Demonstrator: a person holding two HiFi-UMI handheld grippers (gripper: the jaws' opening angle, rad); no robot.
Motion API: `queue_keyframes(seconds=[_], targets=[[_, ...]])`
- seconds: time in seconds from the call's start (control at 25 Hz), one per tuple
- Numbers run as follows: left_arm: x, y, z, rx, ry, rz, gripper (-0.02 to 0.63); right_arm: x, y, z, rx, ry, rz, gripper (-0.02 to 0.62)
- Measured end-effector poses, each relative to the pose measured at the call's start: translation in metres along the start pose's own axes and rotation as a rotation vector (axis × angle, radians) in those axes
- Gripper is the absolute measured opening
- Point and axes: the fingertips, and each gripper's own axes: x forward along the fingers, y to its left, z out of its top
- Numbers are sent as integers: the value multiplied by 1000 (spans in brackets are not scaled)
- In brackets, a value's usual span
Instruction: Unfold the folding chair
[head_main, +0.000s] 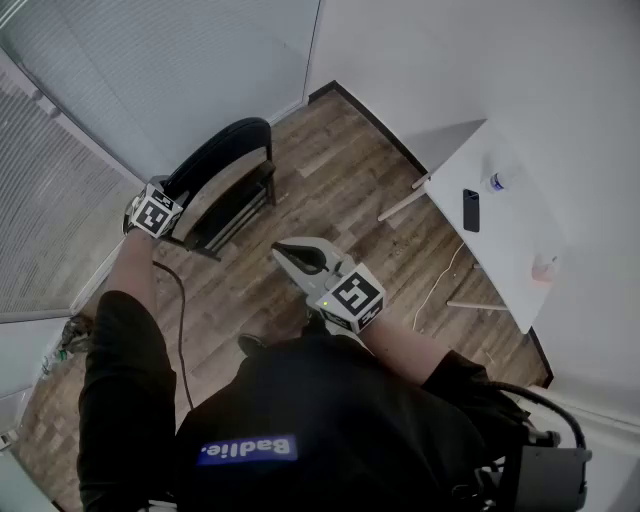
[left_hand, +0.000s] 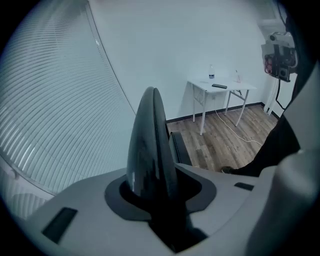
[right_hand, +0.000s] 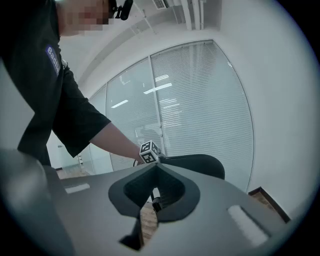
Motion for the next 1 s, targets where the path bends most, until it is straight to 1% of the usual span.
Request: queue_keyframes(seconds=[0.56,0.8,1.0], targets=[[-5,0,3,8,-3,8,120,2,0,2,24,-20,-6,2],[-9,-4,5,11,-2,11,120,3,-2,-4,42,-13,-13,2],[-8,-6,4,9,-5,10,120,9,-8,-14,80,2,-25,2]])
